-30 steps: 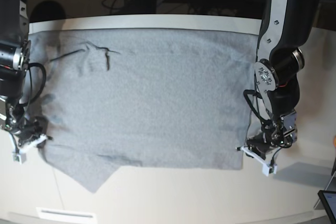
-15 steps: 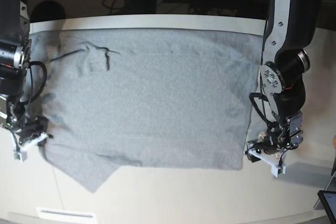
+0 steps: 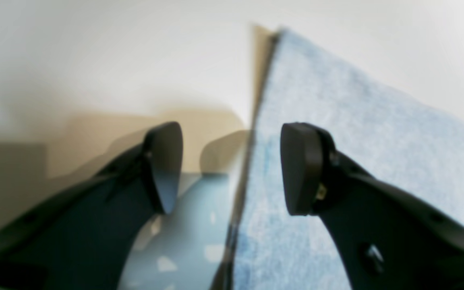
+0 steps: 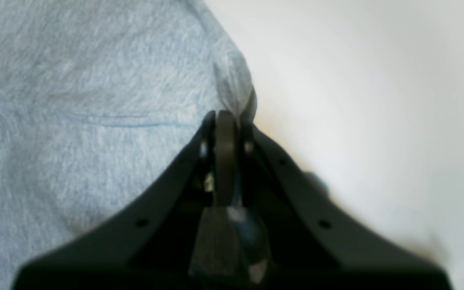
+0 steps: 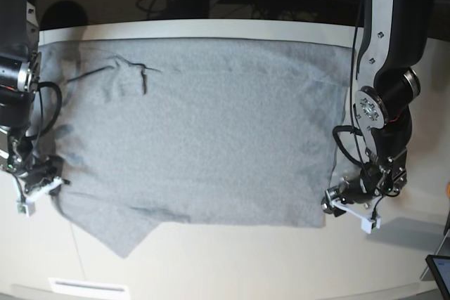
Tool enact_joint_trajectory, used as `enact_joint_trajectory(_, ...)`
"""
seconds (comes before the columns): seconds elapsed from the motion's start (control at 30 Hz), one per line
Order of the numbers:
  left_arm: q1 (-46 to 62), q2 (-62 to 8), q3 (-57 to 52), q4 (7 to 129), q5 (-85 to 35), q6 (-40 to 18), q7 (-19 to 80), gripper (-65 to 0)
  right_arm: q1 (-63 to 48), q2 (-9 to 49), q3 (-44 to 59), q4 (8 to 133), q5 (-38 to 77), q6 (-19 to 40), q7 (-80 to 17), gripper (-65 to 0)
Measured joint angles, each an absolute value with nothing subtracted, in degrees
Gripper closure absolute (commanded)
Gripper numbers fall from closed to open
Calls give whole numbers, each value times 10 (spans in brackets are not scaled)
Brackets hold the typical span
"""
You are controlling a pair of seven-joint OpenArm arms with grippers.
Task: Fold the T-shirt properly
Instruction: 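Close both grippers on the hem corners of the grey shirt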
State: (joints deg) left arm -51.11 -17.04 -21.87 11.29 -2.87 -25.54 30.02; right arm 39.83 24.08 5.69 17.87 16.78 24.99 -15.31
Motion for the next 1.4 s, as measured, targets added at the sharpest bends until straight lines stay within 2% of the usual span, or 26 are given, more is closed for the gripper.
enact_joint_trajectory(0.23,-513,-151,-149,115,-35,-256,292,-380,398,241,57,179,168,250,-153,-3)
enact_joint_trajectory(0.67,-512,-135,-145,116,-37,-260,290,-378,395,241,57,179,168,250,-149,-3)
enact_joint_trajectory(0.8,-510,-129,-145,118,-37,-280,288,-371,395,241,57,179,168,250,-149,-3)
enact_joint_trajectory(0.87,-510,-126,-145,118,-37,-282,289,-302,395,241,57,179,168,250,-149,-3)
enact_joint_trajectory(1.0,-506,-127,-145,117,-36,-284,291,-87,392,241,57,180,169,250,-147,-3)
enact_joint_trajectory(1.07,-505,-129,-145,117,-34,-284,292,-18,387,241,57,182,176,250,-141,-3)
enact_joint_trajectory(1.1,-505,-129,-145,117,-33,-284,291,0,386,241,57,182,176,250,-140,-3)
enact_joint_trajectory(1.4,-489,-132,-142,150,-30,-286,302,0,385,241,57,187,176,254,-141,-3)
